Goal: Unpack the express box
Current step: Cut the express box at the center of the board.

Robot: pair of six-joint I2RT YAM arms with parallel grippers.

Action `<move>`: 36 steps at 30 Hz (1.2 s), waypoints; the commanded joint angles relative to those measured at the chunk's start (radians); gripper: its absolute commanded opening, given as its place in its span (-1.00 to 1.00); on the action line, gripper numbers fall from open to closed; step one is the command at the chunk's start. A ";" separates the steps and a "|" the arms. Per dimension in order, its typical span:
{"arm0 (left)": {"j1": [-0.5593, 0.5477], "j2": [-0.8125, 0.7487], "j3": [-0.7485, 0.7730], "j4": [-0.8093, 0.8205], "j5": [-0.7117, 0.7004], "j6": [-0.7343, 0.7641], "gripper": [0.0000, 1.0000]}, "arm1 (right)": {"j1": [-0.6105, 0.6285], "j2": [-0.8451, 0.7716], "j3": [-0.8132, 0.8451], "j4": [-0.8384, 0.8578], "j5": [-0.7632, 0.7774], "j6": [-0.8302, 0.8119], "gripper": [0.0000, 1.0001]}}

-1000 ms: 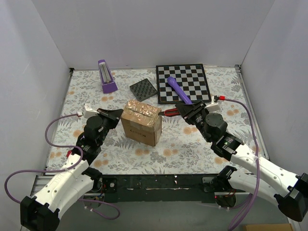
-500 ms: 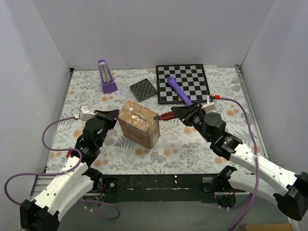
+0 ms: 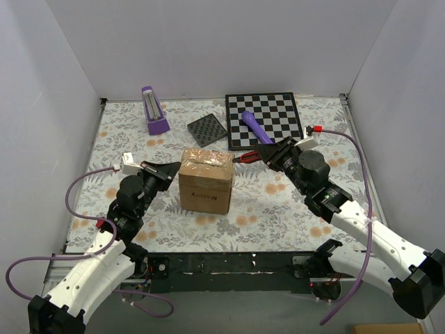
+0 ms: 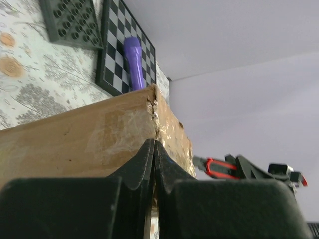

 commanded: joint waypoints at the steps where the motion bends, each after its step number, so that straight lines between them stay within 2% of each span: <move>1: -0.038 0.008 -0.075 -0.094 0.209 -0.018 -1.00 | -0.026 0.087 0.038 -0.123 0.007 -0.200 -0.97; 6: -0.076 0.018 -0.118 -0.062 0.227 -0.025 -1.00 | -0.038 0.157 0.120 -0.072 -0.025 -0.300 -0.97; 10: -0.121 0.036 -0.158 -0.002 0.238 -0.022 -1.00 | -0.037 0.196 0.143 0.003 -0.131 -0.374 -0.97; 14: -0.194 0.039 -0.178 0.058 0.211 -0.016 -1.00 | -0.038 0.188 0.145 0.040 -0.205 -0.418 -0.97; 18: -0.219 0.019 -0.185 0.078 0.195 -0.002 -0.96 | -0.037 0.151 0.140 -0.001 -0.222 -0.473 -0.97; 20: -0.219 0.007 -0.187 0.076 0.189 0.010 -0.68 | -0.038 0.114 0.125 -0.017 -0.222 -0.499 -0.97; 21: -0.219 -0.007 -0.187 0.076 0.180 0.013 -0.34 | -0.038 0.101 0.122 -0.035 -0.216 -0.509 -0.97; 22: -0.220 -0.011 -0.185 0.075 0.174 0.015 -0.18 | -0.037 0.076 0.119 -0.048 -0.210 -0.525 -0.97; 25: -0.219 -0.024 -0.165 0.060 0.149 0.038 0.13 | -0.037 0.039 0.110 -0.080 -0.187 -0.547 -0.97; 29: -0.219 -0.033 -0.103 -0.043 0.083 0.094 0.31 | -0.037 0.018 0.127 -0.120 -0.164 -0.578 -0.97; 31: -0.219 -0.054 -0.051 -0.081 0.053 0.137 0.33 | -0.038 0.015 0.145 -0.137 -0.157 -0.582 -0.97; 36: -0.219 -0.116 0.052 -0.204 -0.125 0.212 0.40 | -0.038 0.015 0.162 -0.155 -0.154 -0.616 -0.97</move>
